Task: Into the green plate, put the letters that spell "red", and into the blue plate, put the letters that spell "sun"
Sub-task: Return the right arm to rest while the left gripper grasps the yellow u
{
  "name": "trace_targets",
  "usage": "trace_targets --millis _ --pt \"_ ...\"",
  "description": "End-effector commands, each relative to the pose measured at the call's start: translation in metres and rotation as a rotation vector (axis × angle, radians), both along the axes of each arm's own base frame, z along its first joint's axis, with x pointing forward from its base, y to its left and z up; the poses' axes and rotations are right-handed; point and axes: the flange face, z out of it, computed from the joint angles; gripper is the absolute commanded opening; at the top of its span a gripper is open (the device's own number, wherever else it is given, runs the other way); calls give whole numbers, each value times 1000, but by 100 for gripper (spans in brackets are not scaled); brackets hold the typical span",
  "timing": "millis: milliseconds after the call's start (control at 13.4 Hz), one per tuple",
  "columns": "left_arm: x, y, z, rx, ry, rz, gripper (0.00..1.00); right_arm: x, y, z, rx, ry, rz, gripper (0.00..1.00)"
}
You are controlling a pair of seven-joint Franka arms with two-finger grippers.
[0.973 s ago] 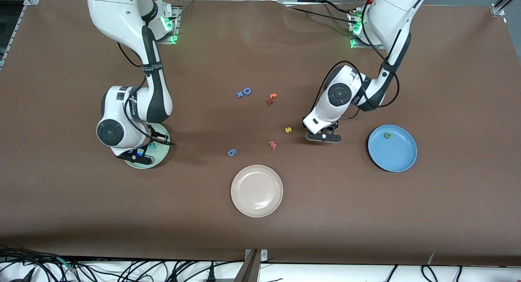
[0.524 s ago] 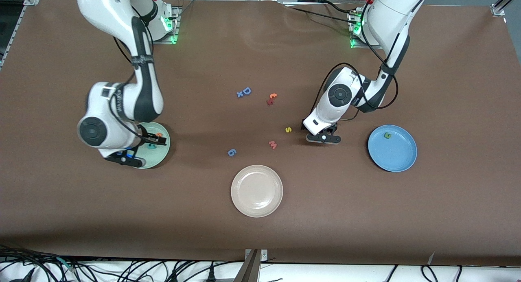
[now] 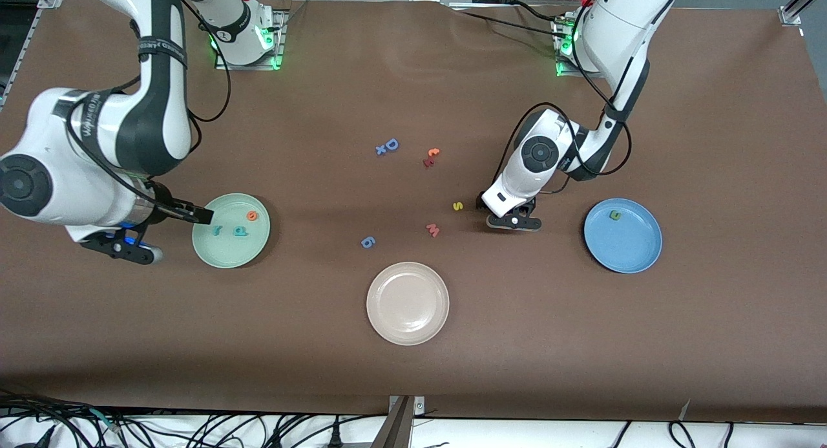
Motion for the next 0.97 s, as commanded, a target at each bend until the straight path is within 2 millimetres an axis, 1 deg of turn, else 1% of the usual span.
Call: trace_targets --millis 0,150,299,449,524,599,748,823,898 --pt "13 2 -3 14 -32 -6 47 2 1 46 14 -46 23 99" --pt "14 2 -2 13 -34 -6 48 0 -5 67 28 -82 20 99" --pt "14 2 -3 14 -32 -4 48 -3 -10 81 45 -101 17 99" --pt "13 1 -3 13 -32 -4 48 -5 -13 90 56 -118 15 99" --pt "13 1 -4 14 -31 -6 45 -5 -14 91 55 -122 14 99" --pt "13 1 -4 14 -31 -6 45 -5 -15 93 61 -125 13 99" --pt "13 2 -2 15 -31 -4 45 -3 -11 92 81 -135 11 99" --pt "13 2 -2 14 -31 -4 45 -2 -16 89 97 -132 -3 99" --pt "13 2 -2 15 -31 -6 45 -2 -17 92 124 -132 -1 99"
